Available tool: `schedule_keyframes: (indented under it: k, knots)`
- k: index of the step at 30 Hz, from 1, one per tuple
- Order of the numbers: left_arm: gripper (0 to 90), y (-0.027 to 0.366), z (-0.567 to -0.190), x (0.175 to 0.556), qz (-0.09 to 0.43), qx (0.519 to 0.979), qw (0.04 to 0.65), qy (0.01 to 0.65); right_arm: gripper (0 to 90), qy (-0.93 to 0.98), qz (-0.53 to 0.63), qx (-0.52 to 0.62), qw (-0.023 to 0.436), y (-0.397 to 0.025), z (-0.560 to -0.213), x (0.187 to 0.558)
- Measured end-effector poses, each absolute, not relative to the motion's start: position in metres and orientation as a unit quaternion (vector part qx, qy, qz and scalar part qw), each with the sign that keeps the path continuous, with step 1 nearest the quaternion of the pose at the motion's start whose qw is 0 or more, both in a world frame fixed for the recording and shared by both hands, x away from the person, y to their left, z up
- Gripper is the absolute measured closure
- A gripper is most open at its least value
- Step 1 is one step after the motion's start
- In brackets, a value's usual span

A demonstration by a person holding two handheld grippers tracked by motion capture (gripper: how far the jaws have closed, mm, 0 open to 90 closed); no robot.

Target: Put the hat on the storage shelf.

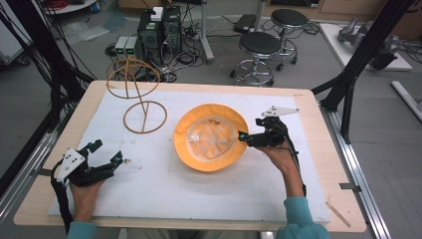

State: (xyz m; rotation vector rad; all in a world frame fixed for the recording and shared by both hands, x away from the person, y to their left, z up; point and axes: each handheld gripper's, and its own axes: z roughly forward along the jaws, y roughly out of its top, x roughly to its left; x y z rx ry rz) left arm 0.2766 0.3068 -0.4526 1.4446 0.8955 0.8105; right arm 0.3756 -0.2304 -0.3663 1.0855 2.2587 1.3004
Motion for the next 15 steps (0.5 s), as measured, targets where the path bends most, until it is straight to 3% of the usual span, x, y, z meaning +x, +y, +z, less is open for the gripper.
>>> schedule_keyframes:
  k: [7, 15]
  knots:
    - [13.4, 0.3071, -0.4524, 0.2766, 0.348, 0.621, 0.588, 0.384, 30.6, 0.798, 0.441, 0.385, 0.143, -0.2252, -0.3698, 0.3798]
    - [13.4, 0.3070, -0.4526, 0.2765, 0.348, 0.620, 0.587, 0.386, 63.1, 0.809, 0.427, 0.387, 0.117, -0.2233, -0.3704, 0.3790]
